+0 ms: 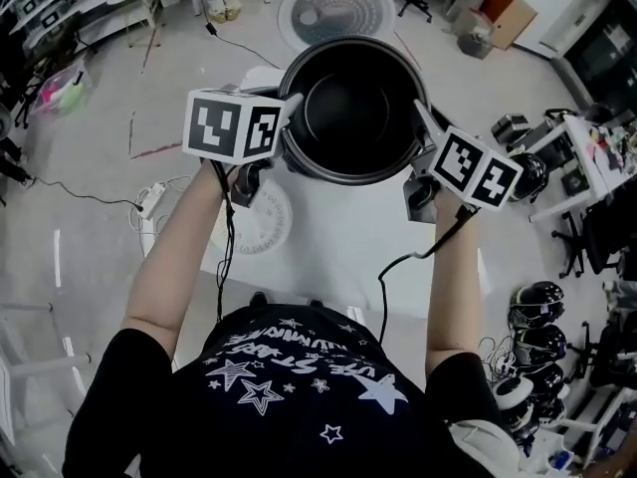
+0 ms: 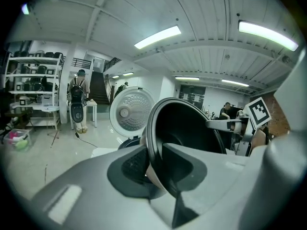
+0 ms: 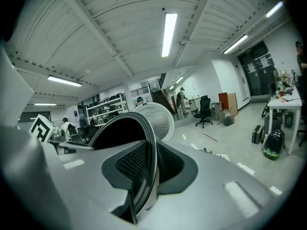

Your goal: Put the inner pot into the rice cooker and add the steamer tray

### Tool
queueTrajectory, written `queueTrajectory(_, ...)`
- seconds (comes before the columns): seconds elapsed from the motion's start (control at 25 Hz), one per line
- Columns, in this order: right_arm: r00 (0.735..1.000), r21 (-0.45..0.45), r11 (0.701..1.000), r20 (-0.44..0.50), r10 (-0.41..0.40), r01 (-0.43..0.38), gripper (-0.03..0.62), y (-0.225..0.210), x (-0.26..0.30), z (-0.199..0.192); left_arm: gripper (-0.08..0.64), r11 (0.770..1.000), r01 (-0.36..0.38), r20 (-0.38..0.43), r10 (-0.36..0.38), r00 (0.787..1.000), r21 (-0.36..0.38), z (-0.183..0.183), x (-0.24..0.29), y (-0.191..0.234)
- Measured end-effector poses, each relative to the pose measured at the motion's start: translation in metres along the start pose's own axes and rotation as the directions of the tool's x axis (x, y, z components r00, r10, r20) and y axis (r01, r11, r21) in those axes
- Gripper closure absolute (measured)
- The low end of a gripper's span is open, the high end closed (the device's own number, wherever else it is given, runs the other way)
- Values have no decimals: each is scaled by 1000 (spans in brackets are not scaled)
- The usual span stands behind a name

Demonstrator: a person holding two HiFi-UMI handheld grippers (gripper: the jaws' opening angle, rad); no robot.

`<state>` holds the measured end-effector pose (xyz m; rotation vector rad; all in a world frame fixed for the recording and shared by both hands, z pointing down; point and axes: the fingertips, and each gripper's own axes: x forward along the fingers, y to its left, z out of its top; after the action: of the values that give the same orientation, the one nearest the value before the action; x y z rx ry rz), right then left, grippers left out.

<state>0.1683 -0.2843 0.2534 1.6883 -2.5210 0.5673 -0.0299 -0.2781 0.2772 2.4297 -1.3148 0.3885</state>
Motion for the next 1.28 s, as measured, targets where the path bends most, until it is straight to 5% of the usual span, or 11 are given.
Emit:
queueTrajectory(0.4, 1000, 11, 1000, -29, 5, -4, 509, -2, 56, 7, 474, 994, 3, 10, -2, 1000, -112, 17, 20, 36)
queueTrajectory(0.64, 999, 29, 999, -30, 18, -17, 508, -10, 79, 12, 483, 995, -26, 15, 27, 1000, -92, 32, 36, 50)
queueTrajectory(1.28, 985, 35, 999, -173, -8, 14, 508, -43, 139, -38, 491, 988, -62, -134, 42, 990, -142, -13, 104, 90)
